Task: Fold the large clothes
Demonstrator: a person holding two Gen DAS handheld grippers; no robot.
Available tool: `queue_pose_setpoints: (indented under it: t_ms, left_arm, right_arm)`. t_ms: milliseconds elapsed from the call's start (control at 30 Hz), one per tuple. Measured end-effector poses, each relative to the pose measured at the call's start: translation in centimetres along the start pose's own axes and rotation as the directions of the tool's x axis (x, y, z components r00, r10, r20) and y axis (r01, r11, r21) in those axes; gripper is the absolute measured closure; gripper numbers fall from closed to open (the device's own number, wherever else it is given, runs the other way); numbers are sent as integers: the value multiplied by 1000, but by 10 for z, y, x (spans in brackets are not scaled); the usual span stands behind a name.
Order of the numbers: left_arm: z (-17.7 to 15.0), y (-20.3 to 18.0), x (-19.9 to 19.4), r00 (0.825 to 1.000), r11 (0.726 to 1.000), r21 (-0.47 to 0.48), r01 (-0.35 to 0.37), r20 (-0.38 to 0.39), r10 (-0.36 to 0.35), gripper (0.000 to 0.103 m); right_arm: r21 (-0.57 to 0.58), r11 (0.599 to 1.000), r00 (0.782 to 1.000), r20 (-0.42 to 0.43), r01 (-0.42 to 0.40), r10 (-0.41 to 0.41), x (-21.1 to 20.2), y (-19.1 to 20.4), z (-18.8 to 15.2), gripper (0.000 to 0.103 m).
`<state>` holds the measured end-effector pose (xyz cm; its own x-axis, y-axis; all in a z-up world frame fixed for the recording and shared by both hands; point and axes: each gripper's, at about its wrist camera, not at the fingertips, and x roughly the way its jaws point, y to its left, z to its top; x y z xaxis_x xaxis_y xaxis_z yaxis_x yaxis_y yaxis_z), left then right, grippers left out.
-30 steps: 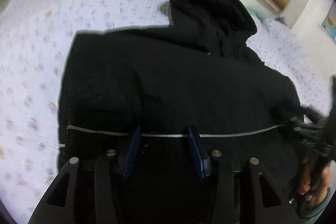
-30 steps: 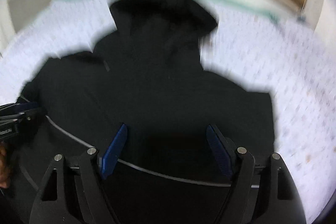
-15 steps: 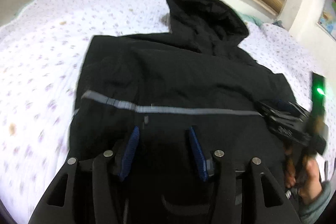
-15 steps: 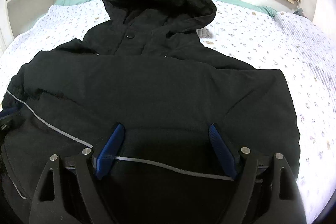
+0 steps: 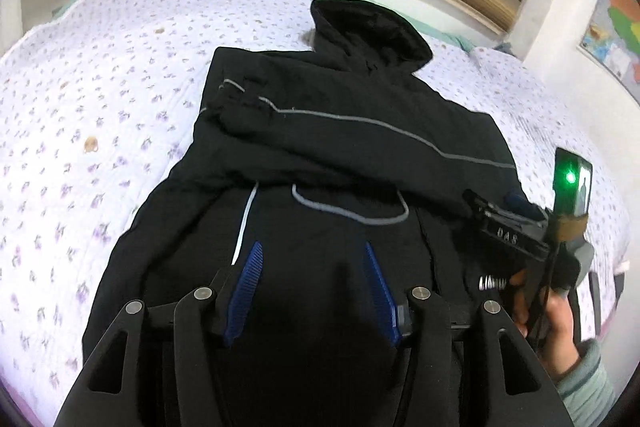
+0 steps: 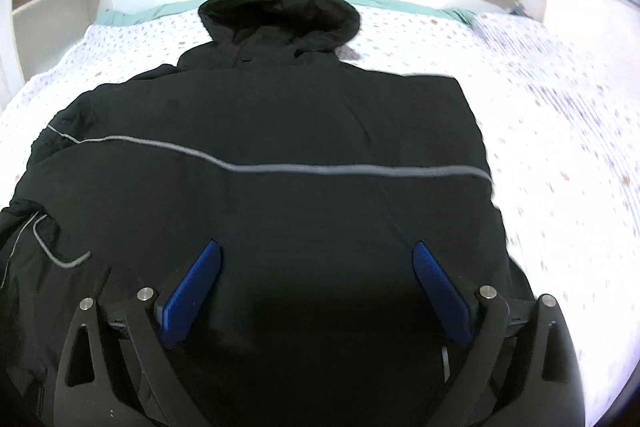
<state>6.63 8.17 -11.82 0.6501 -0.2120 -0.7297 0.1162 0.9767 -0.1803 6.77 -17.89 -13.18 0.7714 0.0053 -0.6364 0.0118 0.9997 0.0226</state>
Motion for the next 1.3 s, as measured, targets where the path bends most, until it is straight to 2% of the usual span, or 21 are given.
queue_pose_setpoints:
  t_ms: [133,333,500,567,667,800,900,933,1033,1100,1167,1233,1300]
  left_arm:
    - [-6,7,-4,1000,999,35,-5,-2,5,49]
    - [-5,19,5,997,997,-4,82,-12,-82,49]
    - [6,16,14,987,988,8,156,-35,-155,49]
    - [18,14,14,982,981,67,184,-47,-181,49]
    - [44,18,13,985,974,151,169,-60,-162,49]
    - [78,47,12,976,960,180,215,-65,-207,49]
    - [99,69,10,976,960,180,213,-76,-202,49]
    - [107,75,8,977,963,173,205,-89,-192,49]
    - [129,82,0,964,962,143,235,-157,-212,49]
    - [141,84,-9,961,963,140,231,-188,-203,49]
    - [153,83,-21,959,965,142,220,-215,-187,49]
    - [163,81,-30,954,965,135,226,-233,-191,49]
    - [171,72,-38,953,960,149,239,-227,-202,49]
  right_arm:
    - [-15,999,999,-6,32,-32,4,5,0,4]
    - [-19,998,997,31,67,-66,5,7,-3,1]
    - [-16,997,996,48,79,-79,9,6,-3,0]
    - [-18,996,995,45,85,-84,8,7,-3,0]
    - [-23,995,995,29,101,-101,13,9,0,0]
    - [7,992,991,-43,125,-124,30,5,9,0]
    - [17,985,981,-91,171,-169,34,9,15,0]
    - [18,982,976,-114,190,-187,34,11,18,0]
    - [64,969,951,-216,239,-220,30,14,27,0]
    - [89,961,935,-268,263,-231,21,17,33,0]
    - [101,958,929,-292,268,-229,8,23,37,1]
    - [118,961,933,-298,248,-204,-11,31,43,1]
    - [140,967,947,-272,215,-171,-34,38,51,1]
